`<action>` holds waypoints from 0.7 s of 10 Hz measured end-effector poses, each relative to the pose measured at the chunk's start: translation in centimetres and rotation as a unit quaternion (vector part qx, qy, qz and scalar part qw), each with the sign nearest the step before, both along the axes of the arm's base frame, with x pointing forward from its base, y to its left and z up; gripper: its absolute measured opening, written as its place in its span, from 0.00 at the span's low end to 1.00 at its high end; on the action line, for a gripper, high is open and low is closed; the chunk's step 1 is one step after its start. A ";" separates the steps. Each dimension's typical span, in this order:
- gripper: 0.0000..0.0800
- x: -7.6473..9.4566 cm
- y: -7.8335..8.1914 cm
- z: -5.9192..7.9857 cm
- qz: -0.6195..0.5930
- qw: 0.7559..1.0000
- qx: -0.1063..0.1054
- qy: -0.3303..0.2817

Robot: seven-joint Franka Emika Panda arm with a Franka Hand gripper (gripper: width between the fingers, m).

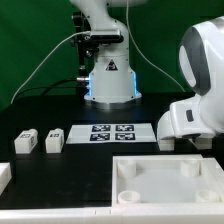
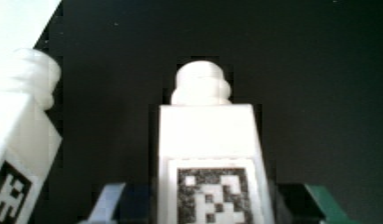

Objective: Assemble one leg

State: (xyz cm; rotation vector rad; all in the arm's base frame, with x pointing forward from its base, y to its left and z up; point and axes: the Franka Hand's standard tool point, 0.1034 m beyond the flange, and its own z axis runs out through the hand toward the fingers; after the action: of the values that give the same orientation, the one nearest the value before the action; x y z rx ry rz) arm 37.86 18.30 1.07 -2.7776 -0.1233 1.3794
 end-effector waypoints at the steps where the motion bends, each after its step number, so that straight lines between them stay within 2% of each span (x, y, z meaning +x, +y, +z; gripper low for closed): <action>1: 0.36 0.0 0.0 0.0 0.000 1.000 0.000 0.000; 5: 0.36 0.1 -0.3 0.3 0.007 1.000 0.003 0.003; 7: 0.36 3.4 -1.8 3.9 0.021 0.999 0.020 -0.018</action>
Offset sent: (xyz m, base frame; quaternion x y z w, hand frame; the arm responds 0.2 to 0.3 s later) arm 0.0000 0.0000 0.0000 0.0000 0.0000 0.0000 1.0000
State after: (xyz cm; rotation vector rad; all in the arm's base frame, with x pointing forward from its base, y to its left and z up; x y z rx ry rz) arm 41.21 16.48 4.96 -2.7825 -0.2100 1.3206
